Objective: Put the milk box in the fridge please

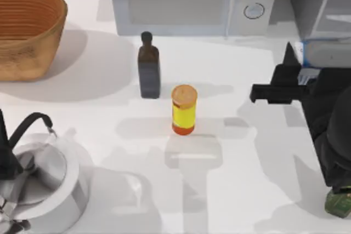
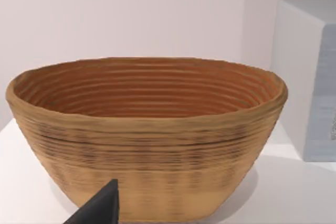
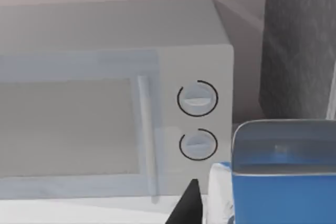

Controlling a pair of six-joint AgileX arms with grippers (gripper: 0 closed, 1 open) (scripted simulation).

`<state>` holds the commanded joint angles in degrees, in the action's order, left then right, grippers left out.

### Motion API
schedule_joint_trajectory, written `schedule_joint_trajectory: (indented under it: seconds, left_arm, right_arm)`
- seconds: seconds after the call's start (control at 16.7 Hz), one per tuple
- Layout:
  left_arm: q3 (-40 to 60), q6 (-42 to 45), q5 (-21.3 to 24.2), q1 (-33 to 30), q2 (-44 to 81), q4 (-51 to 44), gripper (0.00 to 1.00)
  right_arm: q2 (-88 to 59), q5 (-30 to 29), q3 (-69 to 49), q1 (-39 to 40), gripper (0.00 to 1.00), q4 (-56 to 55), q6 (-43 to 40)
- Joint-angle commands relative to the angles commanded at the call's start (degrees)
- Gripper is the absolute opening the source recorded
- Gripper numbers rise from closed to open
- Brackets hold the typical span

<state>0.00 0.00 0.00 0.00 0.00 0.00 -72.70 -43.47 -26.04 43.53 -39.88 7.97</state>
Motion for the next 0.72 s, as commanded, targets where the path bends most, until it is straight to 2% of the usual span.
schedule_joint_trajectory:
  seconds: [0.72]
  left_arm:
    - [0.0, 0.0, 0.0, 0.0, 0.0, 0.0, 1.00]
  right_arm:
    - [56.0, 33.1, 19.7, -33.0, 0.00, 30.2, -6.3]
